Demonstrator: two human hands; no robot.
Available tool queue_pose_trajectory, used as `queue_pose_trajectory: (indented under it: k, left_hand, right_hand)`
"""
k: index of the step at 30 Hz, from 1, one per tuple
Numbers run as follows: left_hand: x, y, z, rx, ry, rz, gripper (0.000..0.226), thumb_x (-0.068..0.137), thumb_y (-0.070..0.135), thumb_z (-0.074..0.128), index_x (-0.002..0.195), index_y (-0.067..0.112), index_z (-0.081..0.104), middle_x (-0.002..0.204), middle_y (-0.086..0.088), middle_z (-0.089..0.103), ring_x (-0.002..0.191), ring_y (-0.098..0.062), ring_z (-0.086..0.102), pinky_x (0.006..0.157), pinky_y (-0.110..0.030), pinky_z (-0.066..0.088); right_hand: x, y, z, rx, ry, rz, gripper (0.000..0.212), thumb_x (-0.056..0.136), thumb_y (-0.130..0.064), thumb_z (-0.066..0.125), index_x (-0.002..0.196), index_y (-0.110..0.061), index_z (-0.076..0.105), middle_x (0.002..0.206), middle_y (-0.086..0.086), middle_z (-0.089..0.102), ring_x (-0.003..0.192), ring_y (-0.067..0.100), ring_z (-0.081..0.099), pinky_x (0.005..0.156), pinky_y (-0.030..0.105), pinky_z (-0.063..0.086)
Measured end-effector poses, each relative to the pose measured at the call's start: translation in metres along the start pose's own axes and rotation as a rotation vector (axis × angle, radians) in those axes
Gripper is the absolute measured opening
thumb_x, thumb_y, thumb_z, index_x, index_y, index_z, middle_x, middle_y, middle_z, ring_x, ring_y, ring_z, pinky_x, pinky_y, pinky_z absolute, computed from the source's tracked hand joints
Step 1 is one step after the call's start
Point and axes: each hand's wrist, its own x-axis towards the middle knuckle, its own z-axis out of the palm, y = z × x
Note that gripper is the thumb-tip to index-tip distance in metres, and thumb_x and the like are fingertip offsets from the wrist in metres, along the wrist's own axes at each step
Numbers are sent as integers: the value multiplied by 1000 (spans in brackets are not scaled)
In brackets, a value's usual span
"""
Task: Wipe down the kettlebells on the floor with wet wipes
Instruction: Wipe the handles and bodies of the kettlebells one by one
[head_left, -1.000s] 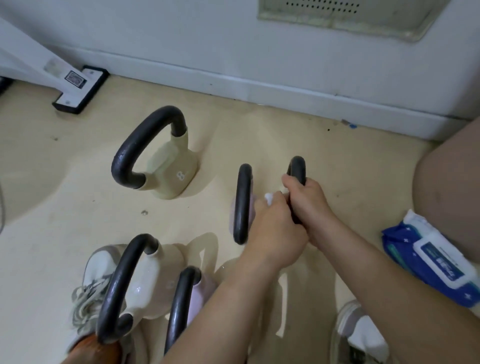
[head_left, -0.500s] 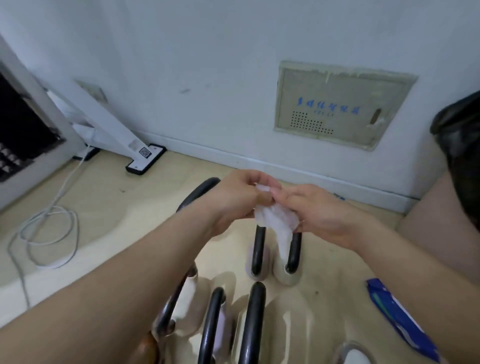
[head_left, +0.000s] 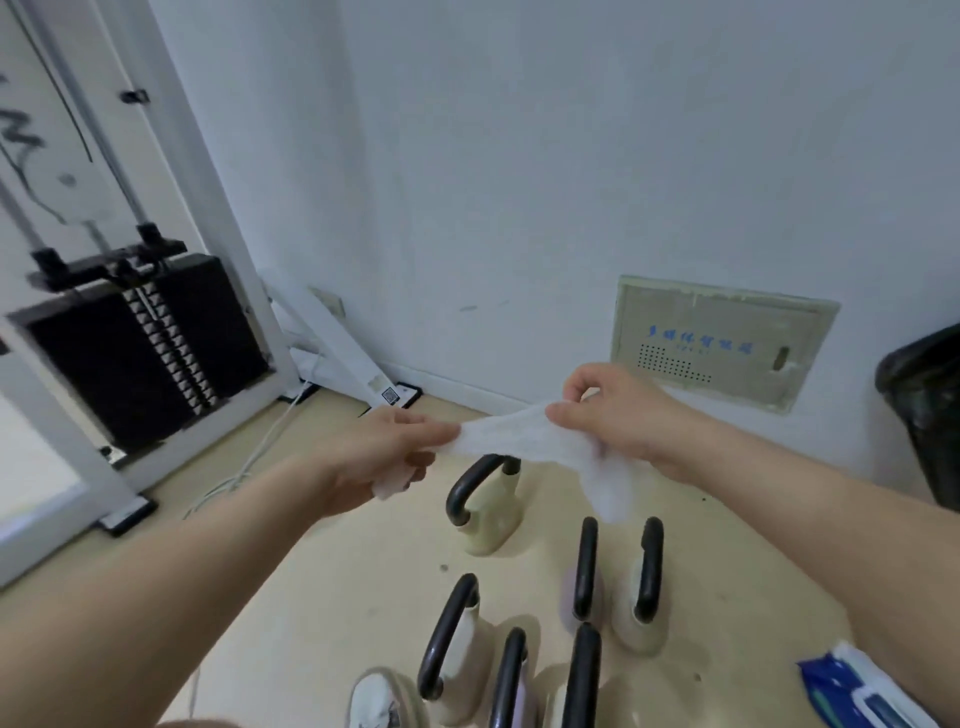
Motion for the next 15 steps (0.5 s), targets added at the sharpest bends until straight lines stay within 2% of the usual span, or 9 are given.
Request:
queue_pose_trajectory:
  k: [3, 5, 7, 9, 11, 13, 15]
  left_hand:
    - [14, -32, -19, -138, 102, 9, 25, 69, 22, 79, 62, 22, 55, 72, 0, 61, 72, -15, 57, 74, -30, 42]
    - [29, -55, -30, -206, 141, 14, 19, 63, 20, 76, 60, 21, 57, 73, 0, 64, 76, -16, 59, 82, -33, 43]
    - [47, -82, -40, -287, 119, 12, 18, 65, 15, 73, 58, 19, 56, 69, -5, 63, 69, -20, 60, 77, -34, 47]
    - [66, -113, -48, -387, 75, -16, 15, 70, 12, 68, 64, 13, 54, 65, -13, 61, 63, -24, 59, 72, -35, 49]
    - [88, -142, -54, -491, 72, -37, 15, 75, 6, 63, 67, 11, 52, 59, -13, 57, 57, -22, 55, 71, -34, 52]
    - [112, -166, -55, -575, 132, -50, 24, 83, -3, 56, 66, 11, 48, 50, -7, 48, 46, -16, 46, 63, -28, 51]
    - [136, -185, -55, -612, 208, -94, 29, 89, -4, 52, 67, 14, 50, 49, -2, 42, 36, -11, 36, 53, -22, 47]
  right_hand:
    - [23, 15, 30, 27, -78, 80, 23, 81, -34, 74, 72, -19, 59, 70, -4, 55, 59, 11, 48, 51, 22, 36]
    - [40, 36, 54, 3, -187, 164, 31, 77, -43, 75, 75, -14, 65, 67, -7, 56, 62, 10, 49, 55, 21, 36]
    - [57, 66, 78, 52, -266, 243, 37, 75, -46, 76, 78, -11, 69, 69, -5, 57, 67, 12, 51, 62, 24, 37]
    - [71, 100, 98, 199, -313, 319, 27, 77, -38, 77, 75, -13, 67, 74, 2, 60, 70, 17, 53, 63, 31, 41]
    - [82, 132, 118, 407, -334, 417, 16, 83, -24, 73, 83, -11, 65, 83, 10, 64, 74, 23, 58, 65, 36, 49]
    - [92, 159, 137, 532, -270, 500, 12, 88, -15, 67, 94, -7, 61, 91, 15, 65, 80, 27, 60, 74, 42, 51]
    - [106, 180, 159, 513, -150, 540, 10, 91, -15, 63, 92, -6, 59, 90, 17, 64, 79, 26, 57, 72, 42, 46]
